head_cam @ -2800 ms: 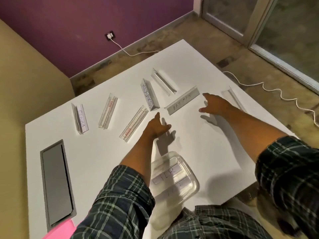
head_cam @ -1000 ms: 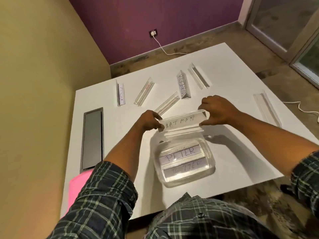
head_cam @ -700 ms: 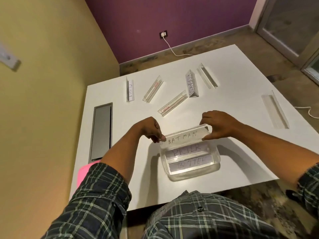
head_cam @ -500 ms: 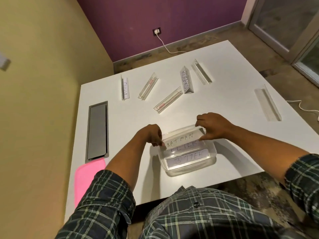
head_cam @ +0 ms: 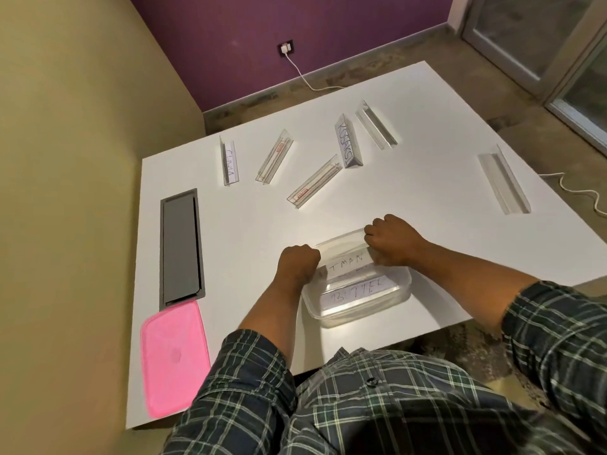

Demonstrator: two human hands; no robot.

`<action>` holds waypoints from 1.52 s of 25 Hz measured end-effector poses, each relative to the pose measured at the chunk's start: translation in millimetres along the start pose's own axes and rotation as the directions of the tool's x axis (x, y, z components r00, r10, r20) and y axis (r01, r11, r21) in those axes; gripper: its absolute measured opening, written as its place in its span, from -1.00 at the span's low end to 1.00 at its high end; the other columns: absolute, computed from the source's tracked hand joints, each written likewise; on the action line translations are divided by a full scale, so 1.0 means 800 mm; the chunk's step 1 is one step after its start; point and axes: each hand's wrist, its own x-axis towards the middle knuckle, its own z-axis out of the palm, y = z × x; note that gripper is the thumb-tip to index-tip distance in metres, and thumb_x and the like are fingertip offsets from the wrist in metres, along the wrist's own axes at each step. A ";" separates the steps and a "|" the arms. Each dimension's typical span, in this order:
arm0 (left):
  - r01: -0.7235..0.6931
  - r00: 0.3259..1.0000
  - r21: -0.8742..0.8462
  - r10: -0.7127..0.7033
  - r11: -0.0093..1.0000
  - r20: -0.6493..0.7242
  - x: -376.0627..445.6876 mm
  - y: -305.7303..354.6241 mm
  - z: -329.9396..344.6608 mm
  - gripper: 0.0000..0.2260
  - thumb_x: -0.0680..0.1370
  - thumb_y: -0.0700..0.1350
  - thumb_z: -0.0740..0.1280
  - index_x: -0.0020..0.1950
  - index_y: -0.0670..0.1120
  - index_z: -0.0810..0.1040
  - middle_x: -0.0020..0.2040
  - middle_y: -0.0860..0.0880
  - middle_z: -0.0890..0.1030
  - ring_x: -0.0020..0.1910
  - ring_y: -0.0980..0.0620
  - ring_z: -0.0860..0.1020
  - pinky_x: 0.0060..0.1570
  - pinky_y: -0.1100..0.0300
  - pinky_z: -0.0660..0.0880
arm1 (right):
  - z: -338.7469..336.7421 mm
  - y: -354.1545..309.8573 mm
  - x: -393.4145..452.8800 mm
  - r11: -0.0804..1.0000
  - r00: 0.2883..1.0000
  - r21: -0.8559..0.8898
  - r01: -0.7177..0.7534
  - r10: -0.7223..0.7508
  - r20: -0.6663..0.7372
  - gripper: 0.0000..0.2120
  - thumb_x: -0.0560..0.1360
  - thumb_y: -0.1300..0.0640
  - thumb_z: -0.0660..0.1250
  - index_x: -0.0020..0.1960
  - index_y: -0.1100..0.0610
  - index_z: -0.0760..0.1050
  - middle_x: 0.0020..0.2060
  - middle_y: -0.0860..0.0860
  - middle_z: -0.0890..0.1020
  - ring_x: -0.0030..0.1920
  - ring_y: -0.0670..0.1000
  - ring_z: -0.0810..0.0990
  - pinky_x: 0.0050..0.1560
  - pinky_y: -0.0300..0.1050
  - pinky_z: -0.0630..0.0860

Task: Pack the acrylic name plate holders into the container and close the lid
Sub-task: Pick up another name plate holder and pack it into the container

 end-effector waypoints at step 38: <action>-0.484 0.845 -0.088 0.439 0.871 -0.307 0.179 0.243 -0.213 -0.85 0.51 -0.13 0.23 -0.19 -0.11 0.55 -0.14 -0.11 0.64 -0.12 -0.20 0.58 -0.27 0.16 0.33 | 0.116 0.192 -0.160 -0.759 0.100 0.642 -0.112 0.634 0.767 -0.89 0.49 0.16 0.40 -0.14 0.21 0.62 -0.19 0.16 0.68 -0.43 0.09 0.55 -0.34 -0.10 0.51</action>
